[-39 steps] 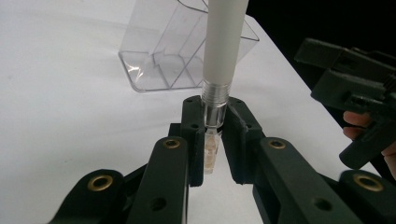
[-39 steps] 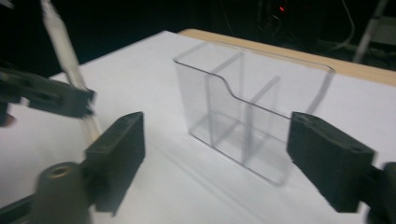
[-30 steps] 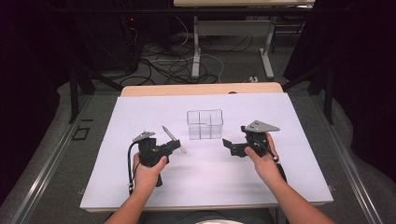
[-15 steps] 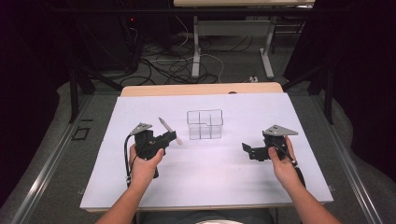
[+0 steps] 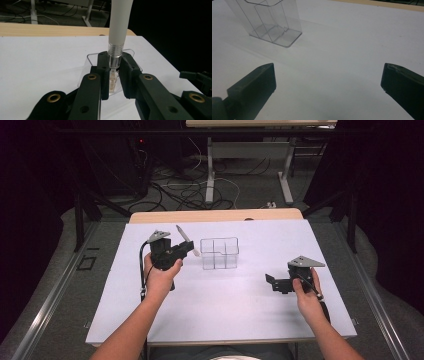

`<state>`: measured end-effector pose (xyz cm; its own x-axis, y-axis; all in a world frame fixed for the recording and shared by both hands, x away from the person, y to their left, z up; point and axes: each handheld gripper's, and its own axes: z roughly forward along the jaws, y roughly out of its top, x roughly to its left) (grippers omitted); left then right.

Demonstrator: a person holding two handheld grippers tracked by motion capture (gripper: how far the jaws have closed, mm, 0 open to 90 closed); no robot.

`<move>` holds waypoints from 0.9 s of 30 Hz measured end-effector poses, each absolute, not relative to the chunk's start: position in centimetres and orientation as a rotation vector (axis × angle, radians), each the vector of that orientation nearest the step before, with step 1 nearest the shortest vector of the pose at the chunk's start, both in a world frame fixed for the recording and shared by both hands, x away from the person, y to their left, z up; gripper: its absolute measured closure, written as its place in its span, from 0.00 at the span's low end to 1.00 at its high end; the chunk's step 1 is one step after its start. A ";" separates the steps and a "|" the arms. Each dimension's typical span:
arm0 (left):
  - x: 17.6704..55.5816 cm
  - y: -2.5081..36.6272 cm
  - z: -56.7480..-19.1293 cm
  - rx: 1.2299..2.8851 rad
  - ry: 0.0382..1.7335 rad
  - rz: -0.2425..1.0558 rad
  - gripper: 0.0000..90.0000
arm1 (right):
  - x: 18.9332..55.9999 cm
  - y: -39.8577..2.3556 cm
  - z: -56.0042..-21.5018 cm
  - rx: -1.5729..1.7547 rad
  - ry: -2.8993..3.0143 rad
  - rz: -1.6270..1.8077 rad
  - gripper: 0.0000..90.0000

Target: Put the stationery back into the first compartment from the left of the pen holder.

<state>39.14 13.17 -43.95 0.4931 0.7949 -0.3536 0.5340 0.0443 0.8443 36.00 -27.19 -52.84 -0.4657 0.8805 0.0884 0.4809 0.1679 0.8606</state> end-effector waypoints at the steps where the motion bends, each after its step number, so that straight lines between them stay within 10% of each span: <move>1: 39.3 12.9 -43.7 1.623 1.163 0.301 0.88 | 36.1 -27.3 -52.9 1.279 2.009 1.225 0.00; 27: 42.6 8.8 -42.3 1.722 1.174 0.361 0.88 | 36.4 -27.5 -53.6 1.329 2.031 1.248 0.01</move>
